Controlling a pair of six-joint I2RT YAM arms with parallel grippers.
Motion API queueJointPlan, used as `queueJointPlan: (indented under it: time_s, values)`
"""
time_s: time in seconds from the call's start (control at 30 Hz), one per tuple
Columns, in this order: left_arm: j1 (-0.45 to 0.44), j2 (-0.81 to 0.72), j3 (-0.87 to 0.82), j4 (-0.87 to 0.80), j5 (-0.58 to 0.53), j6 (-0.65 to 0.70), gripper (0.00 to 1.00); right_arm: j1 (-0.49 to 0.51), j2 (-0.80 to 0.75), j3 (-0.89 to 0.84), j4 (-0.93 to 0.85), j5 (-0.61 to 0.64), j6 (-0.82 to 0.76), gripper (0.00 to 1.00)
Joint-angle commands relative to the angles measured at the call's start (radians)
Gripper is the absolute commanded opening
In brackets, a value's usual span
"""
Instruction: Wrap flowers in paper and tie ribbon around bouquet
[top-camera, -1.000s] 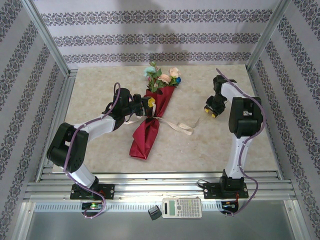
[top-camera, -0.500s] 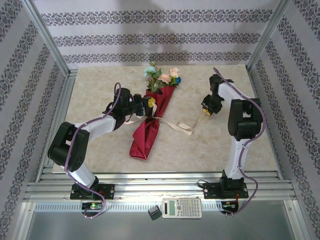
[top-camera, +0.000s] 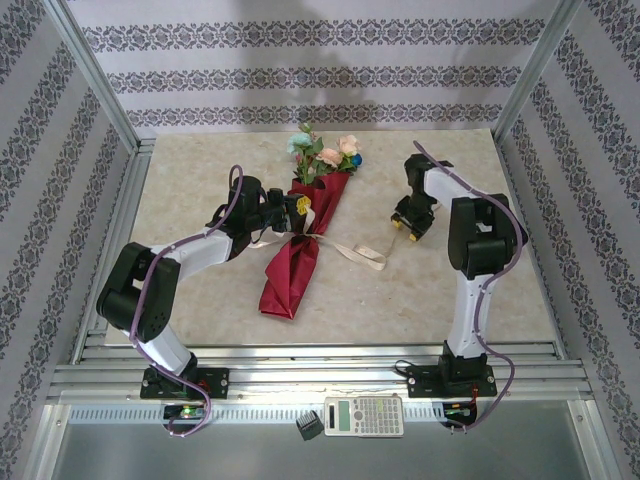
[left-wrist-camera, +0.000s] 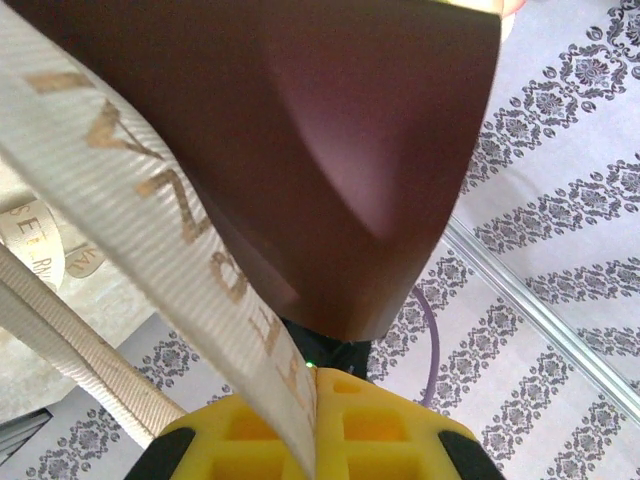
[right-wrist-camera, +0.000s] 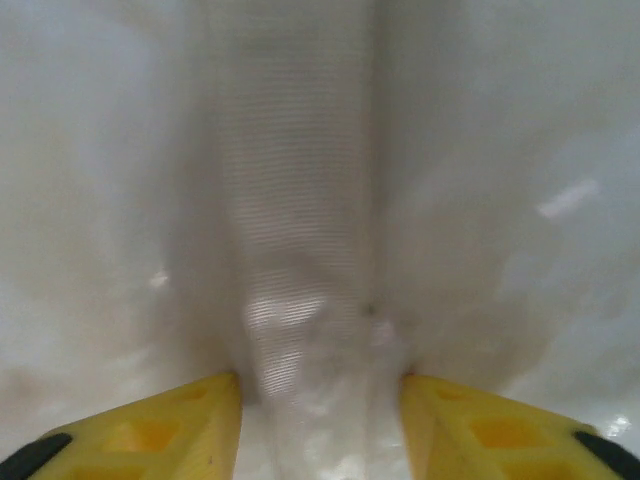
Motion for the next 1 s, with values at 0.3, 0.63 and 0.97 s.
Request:
queueJointPlan:
  time_s: [0.3,0.63,0.97]
  values:
    - [-0.01,0.024,0.042,0.083,0.014,-0.093,0.0,0.012,0.018,0.001,-0.003,-0.006,0.043,0.0]
    - [-0.017,0.052,0.11,0.046,0.031,-0.072,0.0,-0.011,-0.18,-0.089,0.057,0.069,0.011,0.0]
    - [-0.089,0.149,0.231,0.039,0.037,-0.066,0.0,0.018,-0.426,-0.034,0.18,-0.039,-0.179,0.0]
